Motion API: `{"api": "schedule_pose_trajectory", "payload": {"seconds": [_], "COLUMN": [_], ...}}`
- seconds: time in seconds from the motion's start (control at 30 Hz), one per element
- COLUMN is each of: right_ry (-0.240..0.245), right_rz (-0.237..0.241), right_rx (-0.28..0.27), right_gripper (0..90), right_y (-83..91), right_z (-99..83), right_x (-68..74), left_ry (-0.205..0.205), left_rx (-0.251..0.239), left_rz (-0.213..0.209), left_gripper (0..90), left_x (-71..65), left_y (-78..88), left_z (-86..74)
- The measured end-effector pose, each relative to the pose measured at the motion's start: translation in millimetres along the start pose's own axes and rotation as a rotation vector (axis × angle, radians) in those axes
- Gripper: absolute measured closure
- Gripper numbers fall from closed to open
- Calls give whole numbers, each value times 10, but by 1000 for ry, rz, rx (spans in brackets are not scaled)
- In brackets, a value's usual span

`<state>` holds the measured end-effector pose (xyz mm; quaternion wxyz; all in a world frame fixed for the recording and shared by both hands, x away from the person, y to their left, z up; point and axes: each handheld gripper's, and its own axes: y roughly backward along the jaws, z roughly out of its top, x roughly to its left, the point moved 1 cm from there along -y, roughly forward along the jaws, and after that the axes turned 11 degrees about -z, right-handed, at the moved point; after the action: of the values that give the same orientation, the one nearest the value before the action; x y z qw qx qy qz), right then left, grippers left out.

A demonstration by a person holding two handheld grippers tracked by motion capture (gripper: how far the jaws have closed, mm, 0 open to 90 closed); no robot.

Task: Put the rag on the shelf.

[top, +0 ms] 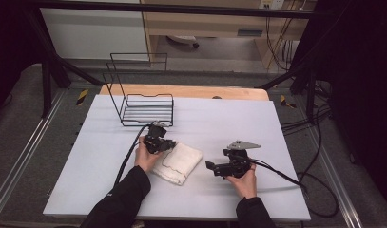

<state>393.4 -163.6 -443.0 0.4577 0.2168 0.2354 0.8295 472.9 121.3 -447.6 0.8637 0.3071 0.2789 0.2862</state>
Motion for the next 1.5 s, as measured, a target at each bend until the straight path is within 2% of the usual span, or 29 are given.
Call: {"api": "schedule_pose_trajectory", "payload": {"seconds": [0.1, 0.2, 0.27, 0.37, 0.5, 0.67, 0.8, 1.03, 1.1, 1.27, 1.4, 1.5], "right_ry": [-13, 16, 15, 9, 28, 21, 16, -13, -19, -48, -62, -56], "right_rz": [2, -16, -12, -21, -44, -76, -85, -78, -74, -45, -25, -21], "right_rx": [1, 7, 3, 12, 41, 53, 74, 107, 112, 123, 121, 107], "right_gripper": [63, 74, 91, 130, 211, 339, 439, 531, 550, 669, 759, 784], "right_y": [-43, -105, -166, -303, -504, -637, -679, -705, -705, -702, -694, -680], "right_z": [22, 67, 110, 182, 248, 261, 241, 228, 229, 217, 218, 220], "right_x": [5, 63, 115, 196, 294, 325, 317, 318, 318, 341, 356, 362], "left_ry": [-19, -15, -18, -47, -63, -57, -59, -60, -59, -62, -31, 0], "left_rx": [-11, -36, -46, -46, -42, -46, -42, -45, -46, -49, -63, -79], "left_rz": [34, 43, 43, 51, 58, 45, 47, 41, 39, 37, 6, -6], "left_gripper": [816, 816, 814, 809, 801, 797, 796, 796, 795, 797, 801, 809], "left_x": [-7, 19, 30, 27, 22, 38, 35, 41, 45, 48, 87, 103], "left_y": [56, 105, 121, 109, 98, 94, 91, 91, 92, 95, 105, 115], "left_z": [-60, -125, -157, -171, -175, -177, -174, -174, -176, -179, -186, -191]}}
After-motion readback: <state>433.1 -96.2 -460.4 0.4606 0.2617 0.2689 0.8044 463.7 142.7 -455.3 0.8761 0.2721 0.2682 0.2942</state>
